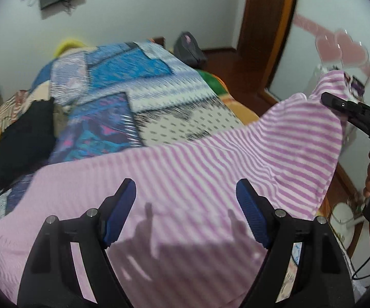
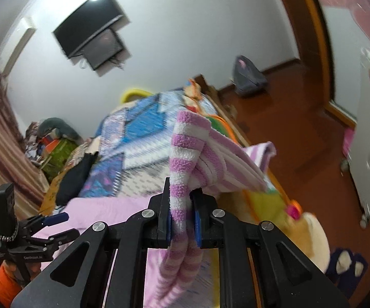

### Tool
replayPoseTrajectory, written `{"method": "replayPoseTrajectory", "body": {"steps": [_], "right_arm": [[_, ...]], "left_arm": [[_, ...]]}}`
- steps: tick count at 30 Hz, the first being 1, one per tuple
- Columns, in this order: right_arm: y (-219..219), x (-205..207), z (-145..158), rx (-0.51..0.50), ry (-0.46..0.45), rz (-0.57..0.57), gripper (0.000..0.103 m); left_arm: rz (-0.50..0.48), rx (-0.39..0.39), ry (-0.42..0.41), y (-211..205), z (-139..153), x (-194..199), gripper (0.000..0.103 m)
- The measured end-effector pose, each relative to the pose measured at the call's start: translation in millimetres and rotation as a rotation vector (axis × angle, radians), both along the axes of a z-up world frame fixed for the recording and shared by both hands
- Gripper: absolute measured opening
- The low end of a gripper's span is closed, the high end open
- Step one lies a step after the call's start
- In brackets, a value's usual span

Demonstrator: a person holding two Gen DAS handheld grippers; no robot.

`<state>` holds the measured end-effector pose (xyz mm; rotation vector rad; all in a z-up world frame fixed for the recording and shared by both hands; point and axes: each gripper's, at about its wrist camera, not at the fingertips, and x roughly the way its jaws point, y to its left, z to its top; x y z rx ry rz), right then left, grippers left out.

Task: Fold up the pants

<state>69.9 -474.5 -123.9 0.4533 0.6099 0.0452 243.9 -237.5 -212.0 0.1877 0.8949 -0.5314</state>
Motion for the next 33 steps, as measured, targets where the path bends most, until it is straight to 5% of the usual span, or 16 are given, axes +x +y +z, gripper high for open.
{"method": "replayPoseTrajectory", "body": {"steps": [14,21,24,26,28,33], "right_arm": [[148,71,45,-0.058,-0.098,0.342,0.006],[253,66,23,-0.162,-0.047,0.602,0.005],[259,65,5,-0.239,-0.005,0.582,0.007],[249,71,-2,-0.281,0.027,0.531,0.018],[230,79,-14,-0.309,0.078,0.474,0.042],[200,97,-41,-0.376,0.199,0.420,0.043]], "left_arm": [[0.292,-0.051,-0.073,176,20,-2,0.081],[0.381,-0.079,-0.030,228,4,-12,0.081],[0.384,-0.075,-0.024,234,0,-18,0.081],[0.380,-0.073,-0.022,236,-1,-21,0.081],[0.374,-0.076,-0.019,235,-3,-21,0.081],[0.369,-0.086,-0.002,225,-12,-14,0.081]]}}
